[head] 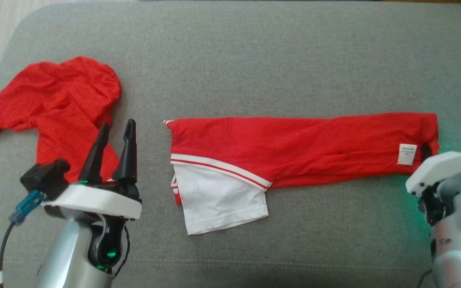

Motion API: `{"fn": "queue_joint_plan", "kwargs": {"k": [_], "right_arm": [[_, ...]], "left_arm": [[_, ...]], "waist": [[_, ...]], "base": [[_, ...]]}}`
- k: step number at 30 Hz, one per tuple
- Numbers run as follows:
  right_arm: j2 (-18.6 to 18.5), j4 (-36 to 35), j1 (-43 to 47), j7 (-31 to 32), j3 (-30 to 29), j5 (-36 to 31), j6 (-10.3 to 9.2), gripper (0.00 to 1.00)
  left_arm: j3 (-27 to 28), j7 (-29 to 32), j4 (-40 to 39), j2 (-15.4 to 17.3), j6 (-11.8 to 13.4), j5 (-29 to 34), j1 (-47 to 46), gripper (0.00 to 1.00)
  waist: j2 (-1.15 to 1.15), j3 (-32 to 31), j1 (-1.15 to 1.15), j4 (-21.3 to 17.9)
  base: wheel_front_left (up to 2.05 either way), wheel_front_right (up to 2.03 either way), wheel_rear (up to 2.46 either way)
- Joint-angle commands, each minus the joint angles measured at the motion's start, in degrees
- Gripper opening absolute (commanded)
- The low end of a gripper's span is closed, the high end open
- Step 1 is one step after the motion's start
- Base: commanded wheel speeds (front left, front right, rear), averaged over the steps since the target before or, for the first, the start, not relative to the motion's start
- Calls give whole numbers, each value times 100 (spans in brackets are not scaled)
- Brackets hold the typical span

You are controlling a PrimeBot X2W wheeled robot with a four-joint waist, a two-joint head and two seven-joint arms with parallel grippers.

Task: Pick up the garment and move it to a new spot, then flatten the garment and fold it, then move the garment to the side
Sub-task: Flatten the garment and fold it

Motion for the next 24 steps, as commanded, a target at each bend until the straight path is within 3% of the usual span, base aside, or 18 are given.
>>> {"fn": "queue_joint_plan", "kwargs": {"k": [1,5,9,14,19,24], "right_arm": [[-112,-119,-9,-79,122,25,37,0],[-353,-193,122,-251,-205,-97,37,0],[-519,-465,215,-468,-903,-724,37,0],[-128,-844,102,-438,-1451,-1327,37,0],[156,-1053,11,-388,-1211,-1402,37,0],[302,-1342,30,-349,-364,-927,37,0]], "left_arm": [[228,-69,-151,102,-35,-24,-184,100],[209,-69,-124,53,-36,-3,-122,100],[215,-69,-95,1,-36,16,-58,100],[213,-69,-71,-66,-36,36,12,100],[170,-69,-33,-127,-36,47,60,100],[166,-69,62,-166,-36,47,127,100]], "waist": [[0,-62,0,-45],[0,-214,0,-126],[0,-374,0,-201],[0,-476,0,-263],[0,-578,0,-279],[0,-752,0,-286]], "base": [[0,0,0],[0,0,0],[0,0,0],[0,0,0],[0,0,0],[0,0,0]]}}
